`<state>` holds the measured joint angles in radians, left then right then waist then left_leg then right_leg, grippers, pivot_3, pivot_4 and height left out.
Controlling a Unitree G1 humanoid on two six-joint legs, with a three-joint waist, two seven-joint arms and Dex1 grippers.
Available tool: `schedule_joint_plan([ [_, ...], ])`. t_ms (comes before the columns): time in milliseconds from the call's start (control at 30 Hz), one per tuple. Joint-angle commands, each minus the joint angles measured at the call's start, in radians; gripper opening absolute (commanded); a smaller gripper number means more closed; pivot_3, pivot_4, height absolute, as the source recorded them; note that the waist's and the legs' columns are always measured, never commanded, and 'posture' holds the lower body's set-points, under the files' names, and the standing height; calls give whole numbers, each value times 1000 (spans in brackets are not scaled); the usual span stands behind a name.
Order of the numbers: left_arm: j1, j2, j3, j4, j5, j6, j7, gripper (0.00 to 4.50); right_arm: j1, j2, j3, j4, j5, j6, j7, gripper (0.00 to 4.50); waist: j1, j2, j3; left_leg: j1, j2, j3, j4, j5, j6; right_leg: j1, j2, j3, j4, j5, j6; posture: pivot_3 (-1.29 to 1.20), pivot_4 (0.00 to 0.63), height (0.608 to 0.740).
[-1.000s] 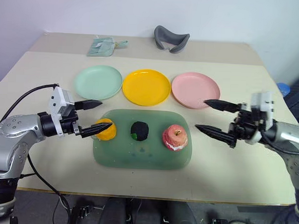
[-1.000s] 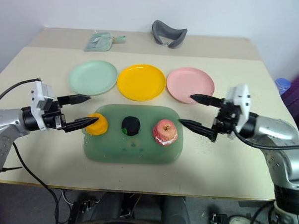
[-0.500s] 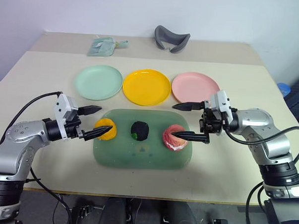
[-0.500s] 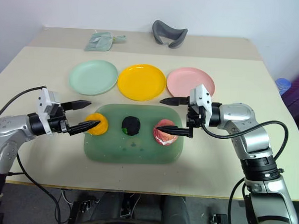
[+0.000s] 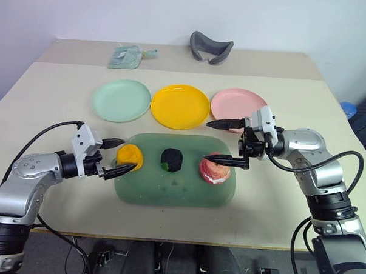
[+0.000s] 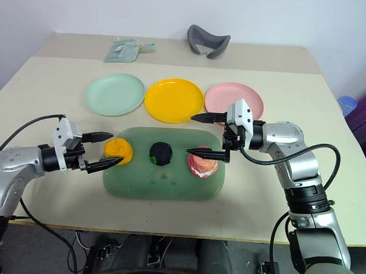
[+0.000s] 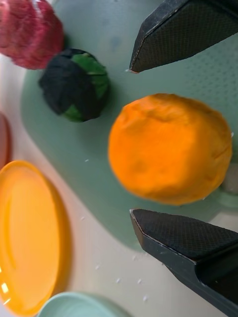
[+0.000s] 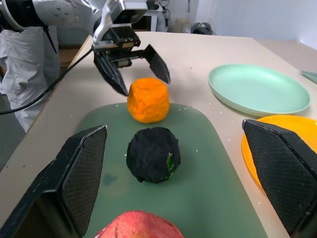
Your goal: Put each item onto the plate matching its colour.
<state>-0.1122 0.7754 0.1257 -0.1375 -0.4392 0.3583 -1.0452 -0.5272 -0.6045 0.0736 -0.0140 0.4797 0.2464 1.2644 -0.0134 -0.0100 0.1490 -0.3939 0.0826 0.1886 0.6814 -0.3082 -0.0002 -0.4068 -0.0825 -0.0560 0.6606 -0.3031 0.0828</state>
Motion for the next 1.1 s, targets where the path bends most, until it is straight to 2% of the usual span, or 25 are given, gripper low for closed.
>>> schedule_joint_plan([
  [33, -6, 0, -20, 6, 34, -47, -6, 4500, -12, 8, -13, -7, 0, -23, 4, 4467, -1, 0, 0, 0, 0, 0, 0, 0, 0, 0, 0, 0, 0, 0, 0, 0, 150, 740],
  [167, -26, -22, -45, 32, 50, -43, 15, 4500, -9, 8, -16, 3, -5, -36, 4, 4467, 1, 0, 0, 0, 0, 0, 0, 0, 0, 0, 0, 0, 0, 0, 0, 0, 150, 740],
  [267, -27, -31, -50, 38, 61, -52, 22, 3672, -8, 9, -17, 2, -5, -39, -2, 4500, 0, 0, 0, 0, 0, 0, 0, 0, 0, 0, 0, 0, 0, 0, 0, 0, 150, 740],
  [333, -28, -42, -44, 39, 63, -59, 38, 2892, -9, 10, -17, 2, -5, -39, -5, 4500, 0, 0, 0, 0, 0, 0, 0, 0, 0, 0, 0, 0, 1, 0, 0, 0, 150, 740],
  [467, -34, -76, -23, 31, 74, -98, 96, 2864, -13, 21, -20, 6, -10, -48, -26, 4500, 1, 0, 0, 0, 0, 0, 1, 0, 0, 0, 0, 0, 1, 0, 0, 0, 150, 740],
  [600, -51, -109, -5, -12, 116, -66, 237, 2864, -18, 49, -34, 29, -70, -115, -114, 4500, 0, 0, 0, 0, 0, 0, 1, 0, 0, 0, 0, 0, 1, 0, 0, 0, 150, 740],
  [733, -159, -145, 49, -26, -39, 61, 247, 2864, -46, 88, -55, 76, -155, -120, -297, 4500, 2, 0, 0, 0, 0, 0, 2, 0, 0, 0, 0, 0, 2, 0, 0, 0, 150, 740],
  [800, -240, -180, 99, 3, -124, 149, 294, 2864, -49, 102, -63, 72, -154, -101, -337, 4500, 3, 0, 0, 0, 0, 0, 2, 0, 0, 0, -1, 0, 2, 0, 0, 0, 150, 740],
  [867, -327, -207, 130, 37, -145, 196, 365, 2864, -52, 113, -63, 68, -159, -86, -374, 4500, 2, 0, 0, -1, 0, 0, 2, 0, 0, 0, 0, 0, 2, 0, 0, 0, 150, 740],
  [1100, -563, -268, 27, 253, 42, 125, 515, 2864, -66, 134, -96, 39, -153, -18, -495, 4500, -1, 0, 0, 0, -1, 1, 2, 1, -1, 0, 1, 0, 2, 0, 0, 0, 150, 740],
])
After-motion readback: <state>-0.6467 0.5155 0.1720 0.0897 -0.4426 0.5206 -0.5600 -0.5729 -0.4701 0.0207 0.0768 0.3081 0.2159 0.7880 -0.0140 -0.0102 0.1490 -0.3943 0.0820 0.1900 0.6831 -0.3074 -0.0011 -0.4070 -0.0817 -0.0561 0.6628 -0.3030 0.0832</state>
